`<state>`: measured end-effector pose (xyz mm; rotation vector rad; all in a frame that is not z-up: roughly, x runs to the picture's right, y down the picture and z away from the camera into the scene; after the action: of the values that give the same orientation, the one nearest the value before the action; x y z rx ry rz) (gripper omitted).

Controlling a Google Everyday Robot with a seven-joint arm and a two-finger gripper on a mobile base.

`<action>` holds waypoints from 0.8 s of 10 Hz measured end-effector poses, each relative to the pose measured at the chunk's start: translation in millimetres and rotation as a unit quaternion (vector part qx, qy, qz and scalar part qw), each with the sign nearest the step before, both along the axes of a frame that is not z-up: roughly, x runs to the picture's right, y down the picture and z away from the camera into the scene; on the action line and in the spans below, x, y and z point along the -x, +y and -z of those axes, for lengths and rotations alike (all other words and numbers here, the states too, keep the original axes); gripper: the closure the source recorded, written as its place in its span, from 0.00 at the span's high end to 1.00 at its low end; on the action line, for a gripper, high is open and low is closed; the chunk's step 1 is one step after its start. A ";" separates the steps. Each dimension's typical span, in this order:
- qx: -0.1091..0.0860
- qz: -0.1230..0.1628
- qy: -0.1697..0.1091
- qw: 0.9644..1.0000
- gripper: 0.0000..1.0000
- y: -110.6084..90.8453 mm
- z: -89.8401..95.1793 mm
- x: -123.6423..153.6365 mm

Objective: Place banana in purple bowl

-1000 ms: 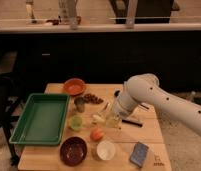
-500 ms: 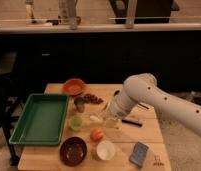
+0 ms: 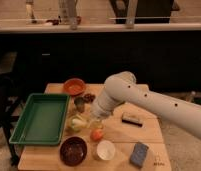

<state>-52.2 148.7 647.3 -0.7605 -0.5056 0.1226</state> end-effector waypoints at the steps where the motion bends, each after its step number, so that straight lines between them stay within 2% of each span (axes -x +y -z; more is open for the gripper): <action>1: 0.004 0.007 -0.008 1.000 0.00 5.6 2.9 7.1; 4: 0.019 0.027 -0.024 0.999 0.00 23.7 5.9 28.3; 8: 0.046 0.049 -0.026 0.997 0.00 47.2 -0.3 56.9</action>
<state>-109.1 195.9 647.6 -0.8785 -0.5127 0.0347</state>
